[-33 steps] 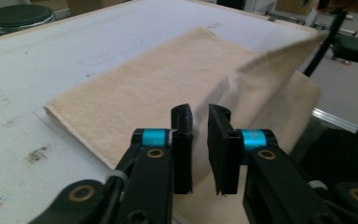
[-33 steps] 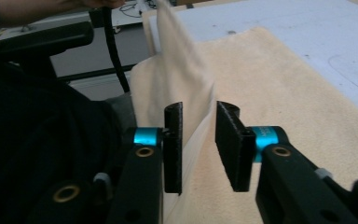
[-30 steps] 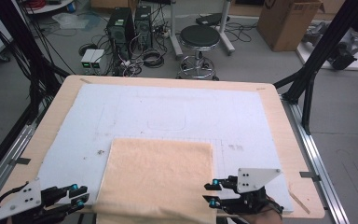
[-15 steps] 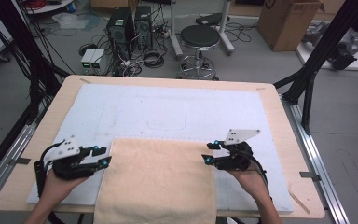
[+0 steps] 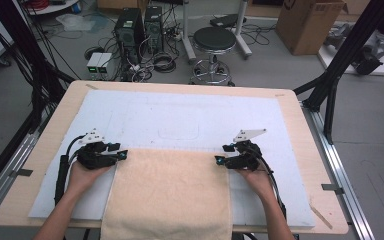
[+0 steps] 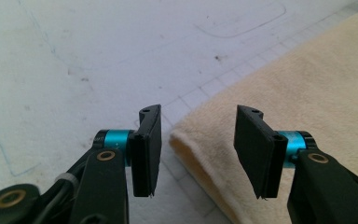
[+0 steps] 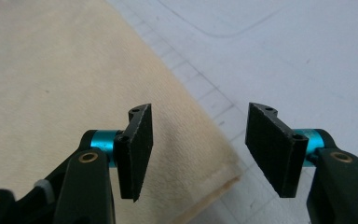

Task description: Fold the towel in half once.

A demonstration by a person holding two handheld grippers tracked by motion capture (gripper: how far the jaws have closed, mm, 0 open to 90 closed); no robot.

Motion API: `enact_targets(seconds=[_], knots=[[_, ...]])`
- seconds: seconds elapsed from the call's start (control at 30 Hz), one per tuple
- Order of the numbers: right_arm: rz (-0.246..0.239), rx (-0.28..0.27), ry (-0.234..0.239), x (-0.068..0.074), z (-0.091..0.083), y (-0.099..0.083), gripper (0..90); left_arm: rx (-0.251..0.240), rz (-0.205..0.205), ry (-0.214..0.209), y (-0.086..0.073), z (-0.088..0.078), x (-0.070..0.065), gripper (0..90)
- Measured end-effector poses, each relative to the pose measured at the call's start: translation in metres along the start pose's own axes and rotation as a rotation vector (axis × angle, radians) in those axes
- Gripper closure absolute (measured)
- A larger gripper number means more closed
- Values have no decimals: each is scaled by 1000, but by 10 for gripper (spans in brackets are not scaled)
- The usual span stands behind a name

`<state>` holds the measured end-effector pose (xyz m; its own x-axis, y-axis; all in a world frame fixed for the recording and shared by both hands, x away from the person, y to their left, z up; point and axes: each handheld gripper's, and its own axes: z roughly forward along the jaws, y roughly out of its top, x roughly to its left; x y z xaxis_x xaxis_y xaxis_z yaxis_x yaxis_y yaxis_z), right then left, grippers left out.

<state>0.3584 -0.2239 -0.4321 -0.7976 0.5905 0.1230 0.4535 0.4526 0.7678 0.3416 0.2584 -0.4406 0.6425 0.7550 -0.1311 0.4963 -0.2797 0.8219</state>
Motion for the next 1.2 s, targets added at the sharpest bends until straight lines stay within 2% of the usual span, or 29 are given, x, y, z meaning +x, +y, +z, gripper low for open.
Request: enact_targets(seconds=[0.1,0.17,0.2,0.3,0.33,0.37,0.47,0.57,0.6,0.63,0.73,0.8,0.97,1.03,1.1,1.2], knots=[[3,40,-2,-3,7,-3,417,25,-14,-14,-2,5,3,520],[15,54,5,-5,11,-4,442,48,-33,-31,-3,9,3,549],[17,55,9,-6,12,-5,459,47,-29,-29,-3,9,4,576],[31,48,40,-8,12,-5,572,45,-45,-40,-3,9,3,659],[28,48,38,-8,12,-5,616,47,-41,-41,-3,9,3,685],[26,53,61,-7,12,-4,676,46,-39,-39,-3,8,3,735],[10,53,68,-6,11,-3,796,31,-27,-41,-2,7,1,818],[-6,50,79,-7,8,-1,833,30,-42,-44,0,8,3,836],[3,47,82,-8,7,-1,836,23,-49,-41,1,8,4,843],[9,55,81,-10,7,1,837,43,-54,-44,5,9,5,849],[-8,62,56,-12,6,10,839,28,-18,4,17,11,2,854],[-14,52,29,-14,3,17,839,16,-26,13,27,12,4,854],[8,26,-32,-26,-4,40,840,-20,-46,57,54,18,12,857],[4,18,-67,-30,-6,52,840,-22,-40,77,66,21,15,856],[20,8,-91,-36,-8,62,841,-32,-44,93,78,23,19,856],[29,-7,-116,-45,-10,76,840,-44,-51,116,95,25,23,857]])
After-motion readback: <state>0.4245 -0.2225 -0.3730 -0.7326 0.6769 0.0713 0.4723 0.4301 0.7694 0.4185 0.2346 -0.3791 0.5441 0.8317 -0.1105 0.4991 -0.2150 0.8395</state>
